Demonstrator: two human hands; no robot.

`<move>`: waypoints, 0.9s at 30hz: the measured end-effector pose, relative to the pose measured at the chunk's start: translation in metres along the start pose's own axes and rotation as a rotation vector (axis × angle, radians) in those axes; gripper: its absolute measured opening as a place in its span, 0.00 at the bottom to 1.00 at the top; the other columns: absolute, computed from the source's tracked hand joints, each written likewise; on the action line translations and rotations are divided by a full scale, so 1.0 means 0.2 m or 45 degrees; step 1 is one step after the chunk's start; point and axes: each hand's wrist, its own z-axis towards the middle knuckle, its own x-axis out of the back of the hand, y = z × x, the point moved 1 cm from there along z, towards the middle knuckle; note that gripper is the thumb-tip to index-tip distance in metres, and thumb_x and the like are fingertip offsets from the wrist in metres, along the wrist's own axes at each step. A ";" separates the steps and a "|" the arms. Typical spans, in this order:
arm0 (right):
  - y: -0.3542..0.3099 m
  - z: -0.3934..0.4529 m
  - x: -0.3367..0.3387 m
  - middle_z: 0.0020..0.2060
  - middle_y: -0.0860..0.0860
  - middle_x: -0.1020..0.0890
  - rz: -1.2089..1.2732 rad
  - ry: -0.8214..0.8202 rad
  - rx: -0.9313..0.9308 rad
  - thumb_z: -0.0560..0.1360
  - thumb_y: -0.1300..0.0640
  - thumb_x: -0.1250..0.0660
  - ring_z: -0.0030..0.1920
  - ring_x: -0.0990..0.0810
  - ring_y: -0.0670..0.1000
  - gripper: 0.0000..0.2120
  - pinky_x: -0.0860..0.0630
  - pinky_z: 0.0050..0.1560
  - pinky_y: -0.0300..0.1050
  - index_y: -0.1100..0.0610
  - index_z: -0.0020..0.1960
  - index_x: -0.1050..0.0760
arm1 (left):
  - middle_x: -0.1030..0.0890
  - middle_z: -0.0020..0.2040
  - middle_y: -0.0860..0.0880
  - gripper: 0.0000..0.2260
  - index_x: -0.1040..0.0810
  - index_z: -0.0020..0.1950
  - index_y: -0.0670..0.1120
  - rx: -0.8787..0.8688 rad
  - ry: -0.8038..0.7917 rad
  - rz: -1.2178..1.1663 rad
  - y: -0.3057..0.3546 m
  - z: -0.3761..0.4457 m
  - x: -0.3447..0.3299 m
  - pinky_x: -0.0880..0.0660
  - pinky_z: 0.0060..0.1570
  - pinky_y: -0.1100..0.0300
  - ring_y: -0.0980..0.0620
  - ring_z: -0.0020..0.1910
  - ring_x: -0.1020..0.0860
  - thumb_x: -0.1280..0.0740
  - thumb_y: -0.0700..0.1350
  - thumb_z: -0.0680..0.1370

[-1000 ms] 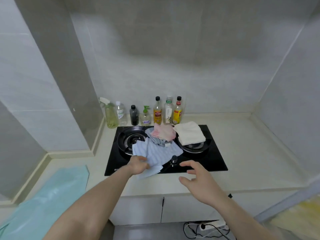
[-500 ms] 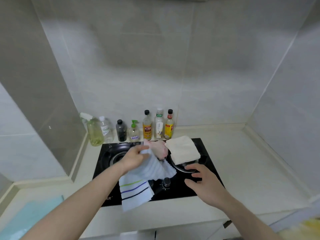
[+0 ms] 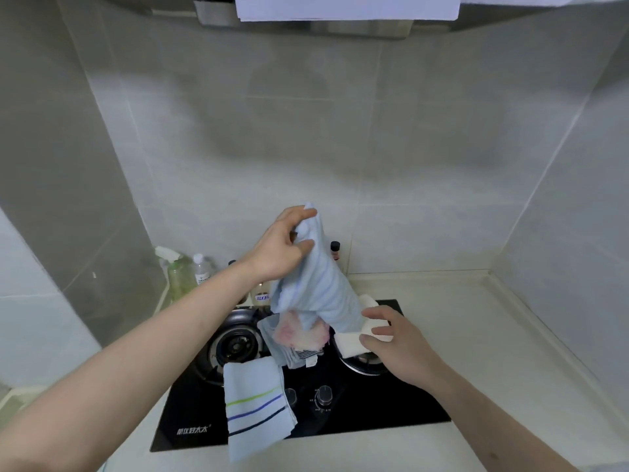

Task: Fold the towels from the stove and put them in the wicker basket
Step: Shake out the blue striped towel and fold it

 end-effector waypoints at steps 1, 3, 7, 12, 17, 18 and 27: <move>0.00 0.01 0.01 0.61 0.34 0.24 0.011 0.015 0.004 0.74 0.51 0.26 0.59 0.23 0.38 0.19 0.26 0.52 0.35 0.39 0.62 0.26 | 0.34 0.74 0.56 0.24 0.28 0.76 0.48 -0.025 -0.011 -0.022 0.03 -0.01 0.00 0.35 0.61 0.77 0.71 0.64 0.31 0.32 0.37 0.80; -0.03 0.01 0.02 0.60 0.33 0.24 0.045 0.022 0.020 0.72 0.48 0.24 0.59 0.23 0.38 0.21 0.25 0.54 0.37 0.39 0.63 0.27 | 0.34 0.75 0.56 0.24 0.28 0.76 0.47 -0.050 -0.027 -0.093 0.10 -0.02 -0.01 0.35 0.61 0.78 0.69 0.66 0.31 0.31 0.37 0.80; -0.13 0.01 -0.02 0.62 0.32 0.26 0.063 0.003 0.092 0.64 0.37 0.21 0.60 0.24 0.37 0.34 0.23 0.58 0.40 0.37 0.66 0.29 | 0.32 0.75 0.54 0.24 0.27 0.75 0.47 -0.008 -0.059 -0.254 0.21 -0.02 -0.03 0.29 0.61 0.72 0.56 0.66 0.25 0.30 0.36 0.80; -0.26 0.02 -0.12 0.58 0.34 0.21 0.134 -0.080 0.196 0.63 0.36 0.21 0.58 0.22 0.36 0.32 0.23 0.54 0.36 0.38 0.63 0.28 | 0.29 0.74 0.52 0.26 0.28 0.75 0.49 0.143 -0.186 -0.390 0.21 -0.08 -0.04 0.25 0.61 0.68 0.57 0.63 0.22 0.28 0.37 0.78; -0.24 0.09 -0.17 0.32 0.48 0.21 0.055 0.152 0.272 0.76 0.49 0.31 0.33 0.25 0.48 0.11 0.27 0.39 0.45 0.58 0.43 0.22 | 0.21 0.47 0.44 0.31 0.26 0.72 0.54 0.240 -0.195 -0.445 0.08 -0.16 0.01 0.24 0.49 0.61 0.51 0.42 0.22 0.24 0.40 0.71; -0.23 0.10 -0.16 0.31 0.51 0.22 0.035 0.175 0.276 0.78 0.50 0.33 0.33 0.27 0.50 0.12 0.30 0.38 0.44 0.58 0.43 0.22 | 0.25 0.40 0.46 0.29 0.25 0.72 0.53 0.228 -0.167 -0.393 0.06 -0.18 0.02 0.27 0.42 0.64 0.53 0.35 0.27 0.24 0.37 0.73; -0.20 0.16 -0.14 0.33 0.51 0.18 -0.085 0.316 0.328 0.81 0.57 0.35 0.37 0.22 0.52 0.09 0.26 0.40 0.45 0.55 0.46 0.17 | 0.17 0.33 0.53 0.08 0.15 0.52 0.42 0.353 -0.075 -0.275 -0.10 -0.33 0.13 0.29 0.31 0.70 0.63 0.27 0.25 0.23 0.36 0.75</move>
